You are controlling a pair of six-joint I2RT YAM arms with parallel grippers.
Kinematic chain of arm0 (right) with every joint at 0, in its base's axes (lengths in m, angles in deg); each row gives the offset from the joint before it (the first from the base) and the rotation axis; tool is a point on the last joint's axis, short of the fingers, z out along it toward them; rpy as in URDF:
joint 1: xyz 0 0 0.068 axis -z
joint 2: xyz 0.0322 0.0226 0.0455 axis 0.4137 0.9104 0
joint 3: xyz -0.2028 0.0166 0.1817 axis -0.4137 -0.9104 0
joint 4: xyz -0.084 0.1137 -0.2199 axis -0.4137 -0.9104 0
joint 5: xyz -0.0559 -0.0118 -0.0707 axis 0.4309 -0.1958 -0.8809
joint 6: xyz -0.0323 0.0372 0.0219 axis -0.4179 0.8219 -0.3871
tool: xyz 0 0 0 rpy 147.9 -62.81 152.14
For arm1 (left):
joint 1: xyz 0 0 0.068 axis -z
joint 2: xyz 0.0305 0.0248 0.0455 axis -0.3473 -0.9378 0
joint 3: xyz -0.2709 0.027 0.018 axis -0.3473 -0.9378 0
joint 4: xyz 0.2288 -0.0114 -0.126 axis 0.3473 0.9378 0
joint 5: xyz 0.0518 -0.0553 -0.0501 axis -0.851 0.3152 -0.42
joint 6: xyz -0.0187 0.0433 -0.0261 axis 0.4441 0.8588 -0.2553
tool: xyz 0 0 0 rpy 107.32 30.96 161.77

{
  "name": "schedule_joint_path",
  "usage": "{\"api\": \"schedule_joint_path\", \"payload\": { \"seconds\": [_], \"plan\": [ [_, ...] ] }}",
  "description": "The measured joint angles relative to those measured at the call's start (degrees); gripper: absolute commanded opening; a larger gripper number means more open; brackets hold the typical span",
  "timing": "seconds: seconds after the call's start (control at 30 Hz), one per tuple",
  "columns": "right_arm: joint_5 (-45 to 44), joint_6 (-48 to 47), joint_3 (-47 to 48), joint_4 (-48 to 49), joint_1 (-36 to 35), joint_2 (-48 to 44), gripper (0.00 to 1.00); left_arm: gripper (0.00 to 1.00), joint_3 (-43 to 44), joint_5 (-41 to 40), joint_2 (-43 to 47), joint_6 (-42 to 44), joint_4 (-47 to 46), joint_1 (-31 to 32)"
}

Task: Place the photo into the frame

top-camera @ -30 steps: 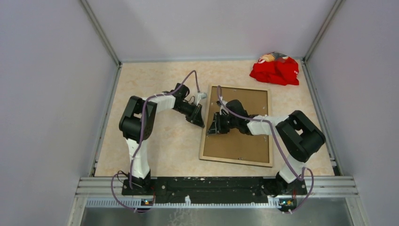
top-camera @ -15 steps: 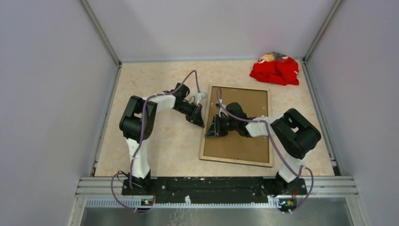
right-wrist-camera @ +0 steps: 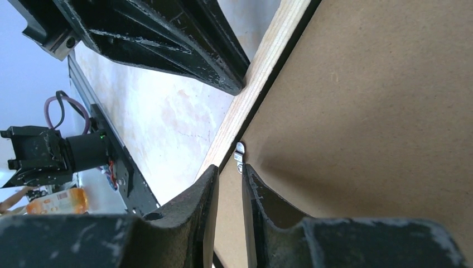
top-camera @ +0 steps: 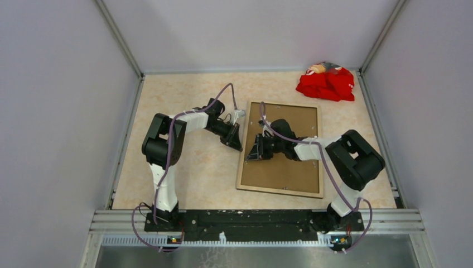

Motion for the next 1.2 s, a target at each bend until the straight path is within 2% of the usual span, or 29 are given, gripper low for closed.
{"api": "schedule_joint_path", "payload": {
  "seconds": [0.47,1.2],
  "plan": [
    [1.1,1.3,0.0,5.0,0.1,3.2,0.22,0.14,0.1,0.0,0.0,0.0,0.2,0.0],
    [5.5,-0.1,1.7,5.6,0.6,5.7,0.17,0.13,0.4,0.1,-0.2,-0.1,0.8,-0.1]
  ]
}}
